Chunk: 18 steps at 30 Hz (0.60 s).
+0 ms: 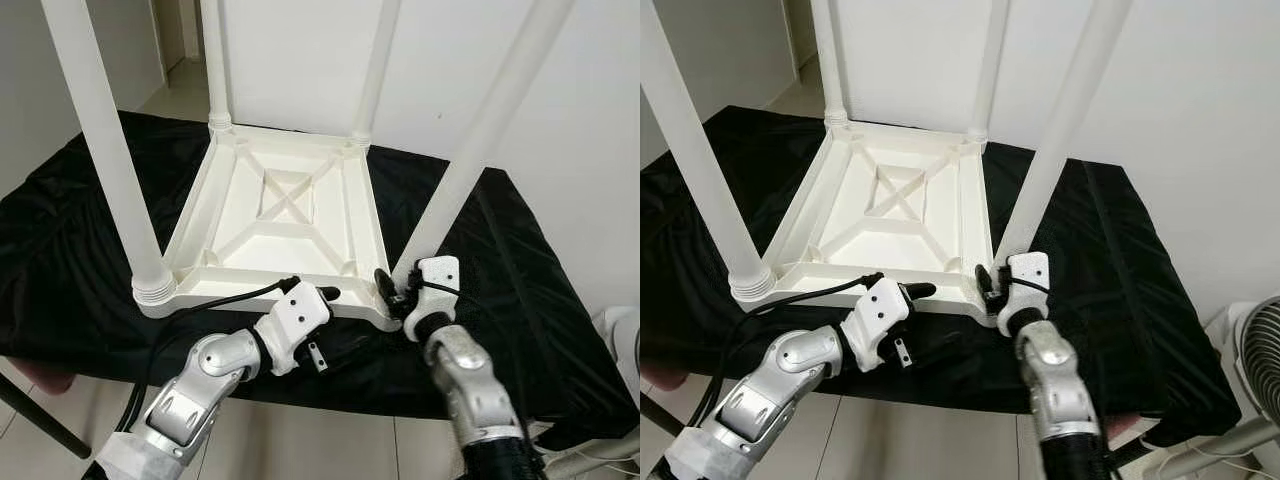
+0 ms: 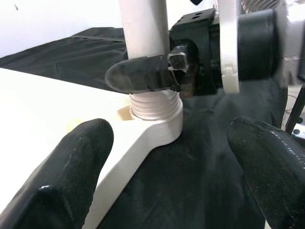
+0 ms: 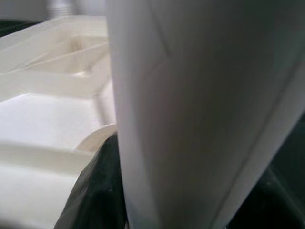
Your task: Building children table
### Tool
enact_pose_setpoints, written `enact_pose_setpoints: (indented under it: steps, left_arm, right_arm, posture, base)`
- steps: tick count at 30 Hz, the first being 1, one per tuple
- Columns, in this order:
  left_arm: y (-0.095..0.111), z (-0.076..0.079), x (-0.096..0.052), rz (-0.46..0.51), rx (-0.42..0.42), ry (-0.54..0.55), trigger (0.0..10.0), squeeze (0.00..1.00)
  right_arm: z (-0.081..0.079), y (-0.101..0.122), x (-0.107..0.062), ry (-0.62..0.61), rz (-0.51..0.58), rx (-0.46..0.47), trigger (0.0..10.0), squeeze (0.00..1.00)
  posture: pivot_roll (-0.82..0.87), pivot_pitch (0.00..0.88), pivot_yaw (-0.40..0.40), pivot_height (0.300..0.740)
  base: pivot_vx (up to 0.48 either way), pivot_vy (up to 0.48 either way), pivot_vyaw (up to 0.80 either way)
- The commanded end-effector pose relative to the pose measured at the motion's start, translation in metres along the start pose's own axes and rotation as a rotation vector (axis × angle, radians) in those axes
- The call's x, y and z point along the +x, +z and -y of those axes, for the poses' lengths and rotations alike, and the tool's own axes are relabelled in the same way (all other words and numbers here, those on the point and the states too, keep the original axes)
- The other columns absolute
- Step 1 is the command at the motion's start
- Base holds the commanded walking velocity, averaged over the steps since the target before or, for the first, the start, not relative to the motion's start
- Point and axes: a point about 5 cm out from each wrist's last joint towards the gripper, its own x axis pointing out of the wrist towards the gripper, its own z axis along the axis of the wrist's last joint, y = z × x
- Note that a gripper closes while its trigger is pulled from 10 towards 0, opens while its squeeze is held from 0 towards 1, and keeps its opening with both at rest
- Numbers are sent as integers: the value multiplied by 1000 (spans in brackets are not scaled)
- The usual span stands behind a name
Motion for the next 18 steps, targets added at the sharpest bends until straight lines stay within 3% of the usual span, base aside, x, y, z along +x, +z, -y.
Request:
enact_pose_setpoints:
  steps: [1, 5, 12, 13, 18]
  left_arm:
    - [0, 6, 1, -7, 3, -69, 10000, 0]
    - [0, 5, 0, -9, 5, -62, 10000, 0]
    - [0, 5, -1, -10, 2, -57, 10000, 0]
    - [0, 6, -1, -11, 3, -61, 10000, 0]
    - [1, 7, 0, -9, 5, -64, 10000, 0]
  right_arm:
    - [11, -8, -5, -94, -51, -10, 10000, 0]
    - [4, -14, -13, -197, -80, 57, 10000, 0]
    - [2, -13, -13, -201, -72, 78, 10000, 0]
    - [6, -11, -12, -201, -60, 86, 10000, 1000]
    - [22, -8, -12, -238, -49, 84, 10000, 1000]
  posture:
    - [-68, 0, -84, 740]
    - [-55, 0, -95, 740]
    - [-55, 0, -95, 740]
    - [-54, 0, -97, 740]
    - [-45, 0, -99, 740]
  base:
    - [0, 0, 0]
    - [0, 0, 0]
    - [0, 0, 0]
    - [0, 0, 0]
    - [0, 0, 0]
